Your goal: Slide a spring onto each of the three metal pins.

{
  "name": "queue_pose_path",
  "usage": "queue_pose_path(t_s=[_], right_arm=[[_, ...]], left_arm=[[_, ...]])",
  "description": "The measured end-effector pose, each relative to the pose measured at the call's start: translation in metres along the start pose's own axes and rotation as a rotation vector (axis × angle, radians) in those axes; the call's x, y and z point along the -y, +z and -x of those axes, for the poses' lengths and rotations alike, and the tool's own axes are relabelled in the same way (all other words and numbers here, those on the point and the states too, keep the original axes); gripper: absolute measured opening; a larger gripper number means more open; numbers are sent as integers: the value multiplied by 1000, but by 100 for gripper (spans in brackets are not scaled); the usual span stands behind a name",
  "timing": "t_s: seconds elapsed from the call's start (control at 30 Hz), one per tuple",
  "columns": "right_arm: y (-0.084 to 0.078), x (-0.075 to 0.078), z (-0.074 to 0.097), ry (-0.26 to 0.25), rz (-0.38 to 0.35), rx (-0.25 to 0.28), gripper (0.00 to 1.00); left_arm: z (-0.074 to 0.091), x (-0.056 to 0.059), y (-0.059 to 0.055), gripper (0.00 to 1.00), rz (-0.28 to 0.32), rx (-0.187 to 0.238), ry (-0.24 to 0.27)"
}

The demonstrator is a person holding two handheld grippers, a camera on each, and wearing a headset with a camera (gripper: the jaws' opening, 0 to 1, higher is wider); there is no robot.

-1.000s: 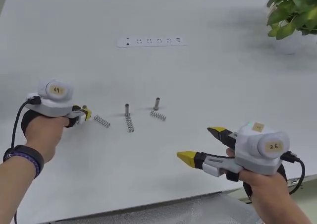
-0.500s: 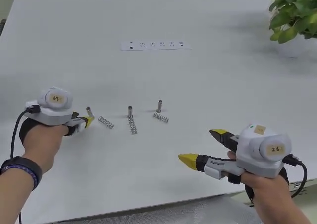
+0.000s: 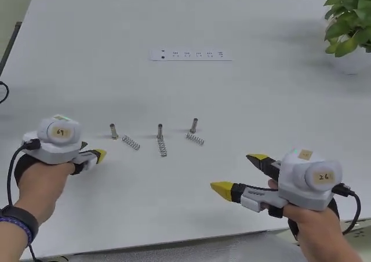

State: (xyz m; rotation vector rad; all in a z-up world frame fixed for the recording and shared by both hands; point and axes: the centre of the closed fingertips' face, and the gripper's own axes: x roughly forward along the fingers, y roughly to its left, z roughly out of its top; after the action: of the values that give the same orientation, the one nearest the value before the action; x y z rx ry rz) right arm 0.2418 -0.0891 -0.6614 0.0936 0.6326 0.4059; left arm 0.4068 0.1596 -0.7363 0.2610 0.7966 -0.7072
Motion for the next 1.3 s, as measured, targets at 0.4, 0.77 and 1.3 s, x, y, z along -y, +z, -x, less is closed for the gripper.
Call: queue_pose_path(t_s=[0.4, 0.77, 1.3], right_arm=[[3, -8, -7, 23, 18, -9, 71], [2, -9, -6, 27, 23, -20, 71], [0, -11, -3, 30, 20, -25, 71]], left_arm=[[36, 13, 2, 36, 3, 83, -45], [50, 12, 6, 36, -4, 107, -49], [42, 24, 19, 35, -117, 86, -112]])
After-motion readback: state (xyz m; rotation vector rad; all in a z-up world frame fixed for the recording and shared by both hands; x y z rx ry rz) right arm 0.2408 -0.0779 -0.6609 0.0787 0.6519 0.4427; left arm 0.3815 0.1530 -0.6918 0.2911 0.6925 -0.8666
